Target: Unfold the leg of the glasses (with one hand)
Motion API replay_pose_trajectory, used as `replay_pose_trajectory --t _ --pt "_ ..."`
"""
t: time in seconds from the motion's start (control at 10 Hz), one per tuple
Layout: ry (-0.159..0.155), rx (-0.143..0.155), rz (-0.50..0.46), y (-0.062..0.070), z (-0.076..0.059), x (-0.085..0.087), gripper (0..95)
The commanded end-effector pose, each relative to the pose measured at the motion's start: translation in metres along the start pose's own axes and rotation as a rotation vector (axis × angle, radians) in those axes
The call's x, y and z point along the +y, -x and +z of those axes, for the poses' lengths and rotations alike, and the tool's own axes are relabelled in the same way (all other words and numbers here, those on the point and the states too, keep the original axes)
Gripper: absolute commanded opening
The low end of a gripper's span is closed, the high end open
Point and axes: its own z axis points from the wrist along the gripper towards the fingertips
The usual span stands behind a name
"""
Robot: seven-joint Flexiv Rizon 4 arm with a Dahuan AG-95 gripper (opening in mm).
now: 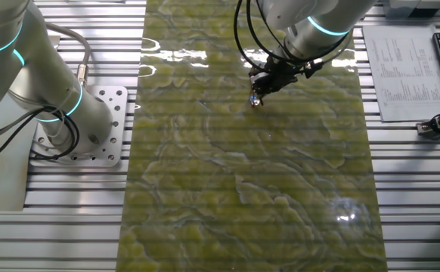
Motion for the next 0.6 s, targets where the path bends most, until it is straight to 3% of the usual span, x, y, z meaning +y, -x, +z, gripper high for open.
replay_pose_trajectory --t 0.1,0.6 --pt "0.001 -0.006 0.007 0.0003 -0.0016 0.0006 0.0" --pt "0.007 -0.01 0.032 0.0012 -0.0079 0.0014 0.0"
